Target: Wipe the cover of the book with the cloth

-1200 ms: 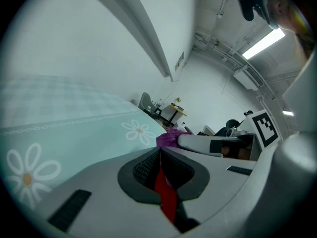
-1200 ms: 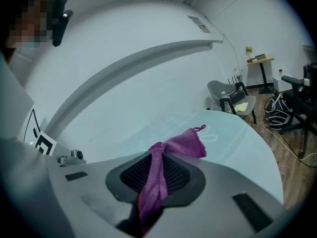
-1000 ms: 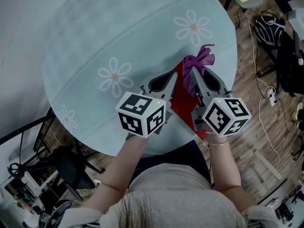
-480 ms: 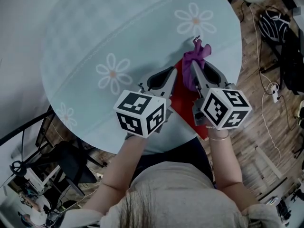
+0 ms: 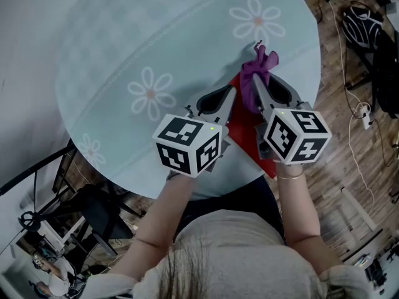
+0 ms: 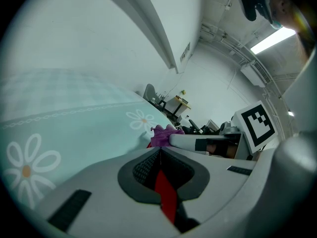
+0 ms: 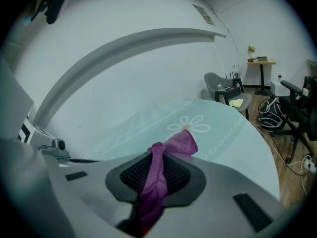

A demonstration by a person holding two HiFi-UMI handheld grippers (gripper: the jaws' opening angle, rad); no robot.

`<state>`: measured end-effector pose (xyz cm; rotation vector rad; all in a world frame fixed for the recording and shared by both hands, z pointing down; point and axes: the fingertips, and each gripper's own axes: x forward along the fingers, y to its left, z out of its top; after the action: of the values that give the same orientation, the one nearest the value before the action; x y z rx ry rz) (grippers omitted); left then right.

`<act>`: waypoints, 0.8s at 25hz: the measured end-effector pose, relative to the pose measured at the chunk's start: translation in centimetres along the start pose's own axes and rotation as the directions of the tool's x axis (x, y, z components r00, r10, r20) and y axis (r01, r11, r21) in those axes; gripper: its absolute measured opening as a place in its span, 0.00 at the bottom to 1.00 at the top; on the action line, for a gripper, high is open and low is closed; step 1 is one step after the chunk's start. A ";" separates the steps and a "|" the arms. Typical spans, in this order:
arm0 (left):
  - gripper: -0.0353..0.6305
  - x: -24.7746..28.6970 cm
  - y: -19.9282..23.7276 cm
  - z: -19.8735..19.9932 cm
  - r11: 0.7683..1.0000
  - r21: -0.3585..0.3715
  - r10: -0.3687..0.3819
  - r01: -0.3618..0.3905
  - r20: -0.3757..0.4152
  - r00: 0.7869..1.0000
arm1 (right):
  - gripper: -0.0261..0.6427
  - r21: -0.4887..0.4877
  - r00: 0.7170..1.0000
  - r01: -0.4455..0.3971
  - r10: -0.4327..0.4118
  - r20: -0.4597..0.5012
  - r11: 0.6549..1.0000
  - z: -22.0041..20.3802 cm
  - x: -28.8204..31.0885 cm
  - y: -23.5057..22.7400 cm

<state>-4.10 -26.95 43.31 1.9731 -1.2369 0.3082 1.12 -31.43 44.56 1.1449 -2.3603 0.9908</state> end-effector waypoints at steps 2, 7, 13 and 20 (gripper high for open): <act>0.08 0.0 -0.2 -0.1 1.000 0.006 -0.003 0.003 -0.004 1.000 | 0.14 -0.003 1.000 0.000 0.000 0.000 1.000 -0.1 -0.2 -0.1; 0.08 0.2 -1.0 -0.5 0.999 0.030 -0.021 0.021 -0.011 1.000 | 0.14 0.004 1.000 0.020 -0.020 0.000 1.000 -0.4 -0.9 -0.8; 0.08 0.4 -2.1 -1.3 0.998 0.044 -0.040 0.042 -0.028 0.999 | 0.14 0.011 0.999 0.046 -0.046 0.007 0.999 -1.1 -2.0 -1.4; 0.08 0.4 -3.2 -1.8 0.997 0.061 -0.046 0.048 -0.038 0.998 | 0.14 0.032 0.998 0.067 -0.068 0.012 0.997 -1.7 -3.4 -2.3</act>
<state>-0.84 -25.24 43.20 2.0371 -1.1688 0.3610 5.03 -29.39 44.87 1.2377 -2.3073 1.0045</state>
